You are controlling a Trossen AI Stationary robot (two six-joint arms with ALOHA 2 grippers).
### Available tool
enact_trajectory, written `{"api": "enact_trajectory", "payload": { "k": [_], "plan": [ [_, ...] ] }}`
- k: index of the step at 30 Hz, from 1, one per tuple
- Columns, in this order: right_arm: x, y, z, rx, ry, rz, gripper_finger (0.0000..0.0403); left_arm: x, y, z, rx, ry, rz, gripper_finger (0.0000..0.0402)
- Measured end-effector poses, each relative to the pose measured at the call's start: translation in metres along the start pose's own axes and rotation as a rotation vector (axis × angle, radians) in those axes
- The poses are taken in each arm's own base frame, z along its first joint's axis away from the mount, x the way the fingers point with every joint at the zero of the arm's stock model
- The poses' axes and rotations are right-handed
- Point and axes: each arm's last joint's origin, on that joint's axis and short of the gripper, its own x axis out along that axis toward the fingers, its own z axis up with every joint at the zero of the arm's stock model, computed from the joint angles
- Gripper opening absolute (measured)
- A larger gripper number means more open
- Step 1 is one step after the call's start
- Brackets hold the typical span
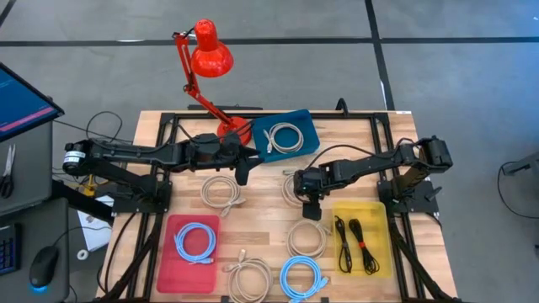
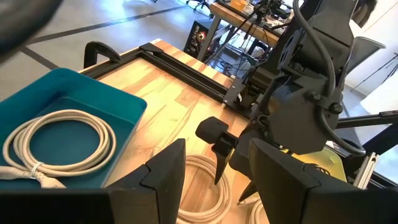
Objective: Sort HDMI cables
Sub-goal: Put the brown HDMI cable into the blue bin
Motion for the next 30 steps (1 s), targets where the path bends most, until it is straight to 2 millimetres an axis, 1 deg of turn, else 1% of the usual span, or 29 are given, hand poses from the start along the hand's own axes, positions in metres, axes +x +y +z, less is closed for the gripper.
{"api": "enact_trajectory", "payload": {
  "k": [3,8,10,12,14,16,21,23,25,27,30],
  "plan": [
    [0.001,-0.001,-0.001,0.003,0.001,-0.002,0.0222,0.000,0.000,0.000,0.000,0.000,0.000,0.0176],
    [0.001,-0.004,0.004,0.013,-0.042,0.003,0.0217,0.000,0.000,0.000,0.000,0.000,0.000,0.0176],
    [0.008,-0.005,0.007,0.015,-0.049,0.006,0.0216,0.000,0.000,0.000,0.000,0.000,0.000,0.0176],
    [0.017,-0.006,0.004,0.018,-0.008,0.001,0.0216,0.000,0.000,0.000,0.000,0.000,0.000,0.0176],
    [0.029,-0.006,0.005,0.019,0.012,0.018,0.0216,0.000,0.000,0.000,0.000,0.001,0.000,0.0176],
    [0.042,-0.006,0.002,0.017,0.058,0.007,0.0216,0.000,0.000,-0.001,0.001,0.005,0.002,0.0176],
    [0.052,-0.002,0.001,0.007,0.072,-0.009,0.0207,0.000,0.001,-0.002,0.003,0.017,0.006,0.0176],
    [0.052,-0.001,0.001,0.002,0.067,-0.023,0.0190,0.000,0.001,-0.002,0.004,0.022,0.008,0.0176],
    [0.051,-0.001,0.001,-0.001,0.053,-0.044,0.0161,0.000,0.001,-0.002,0.004,0.023,0.009,0.0176],
    [0.048,-0.002,0.002,-0.002,0.040,-0.056,0.0118,0.000,0.001,-0.002,0.004,0.024,0.010,0.0176],
    [0.043,-0.006,0.003,-0.004,0.022,-0.063,0.0042,0.000,0.001,-0.003,0.005,0.030,0.012,0.0176]
  ]
}}
